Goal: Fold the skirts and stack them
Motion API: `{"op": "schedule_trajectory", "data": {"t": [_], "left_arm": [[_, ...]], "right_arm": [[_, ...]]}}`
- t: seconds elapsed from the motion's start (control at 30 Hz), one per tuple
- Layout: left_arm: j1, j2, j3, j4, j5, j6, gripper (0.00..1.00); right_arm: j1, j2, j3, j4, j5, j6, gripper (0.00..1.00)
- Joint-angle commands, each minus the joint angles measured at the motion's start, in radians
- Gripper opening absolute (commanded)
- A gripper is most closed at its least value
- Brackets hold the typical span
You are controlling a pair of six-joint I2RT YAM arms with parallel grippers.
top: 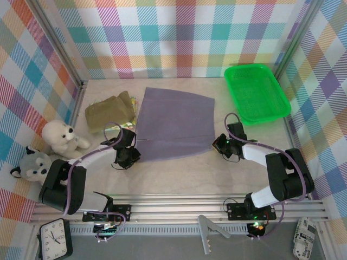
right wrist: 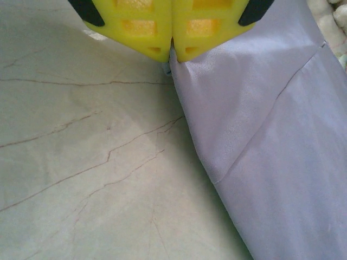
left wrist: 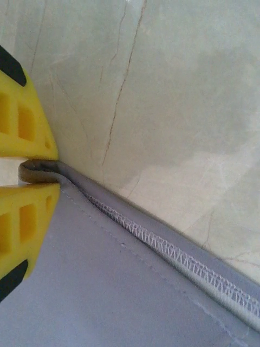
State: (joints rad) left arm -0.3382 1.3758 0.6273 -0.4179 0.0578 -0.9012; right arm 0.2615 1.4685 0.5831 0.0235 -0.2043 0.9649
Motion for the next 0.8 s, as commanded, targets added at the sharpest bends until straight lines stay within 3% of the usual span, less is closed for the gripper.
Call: {"op": "schedule_trajectory", "data": {"t": [0.0,0.13,0.3,0.53,0.77], "left_arm": [[0.001,0.050,0.020,0.131,0.017,-0.017,0.13],[0.001,0.072,0.015,0.132,0.034,-0.021,0.00],[0.001,-0.032,0.003,0.049,-0.021,-0.035,0.00],[0.001,-0.262,-0.106,-0.024,-0.063,-0.065,0.00],[0.001,-0.468,0.034,-0.152,-0.126,0.008,0.00]], "right_arm": [[0.003,-0.028,-0.015,0.017,-0.015,0.006,0.00],[0.004,-0.038,-0.041,0.091,-0.052,-0.002,0.00],[0.004,-0.093,-0.073,0.097,-0.062,-0.008,0.00],[0.004,-0.200,-0.079,-0.032,-0.111,-0.073,0.00],[0.004,-0.378,-0.021,-0.236,-0.093,-0.097,0.00]]}}
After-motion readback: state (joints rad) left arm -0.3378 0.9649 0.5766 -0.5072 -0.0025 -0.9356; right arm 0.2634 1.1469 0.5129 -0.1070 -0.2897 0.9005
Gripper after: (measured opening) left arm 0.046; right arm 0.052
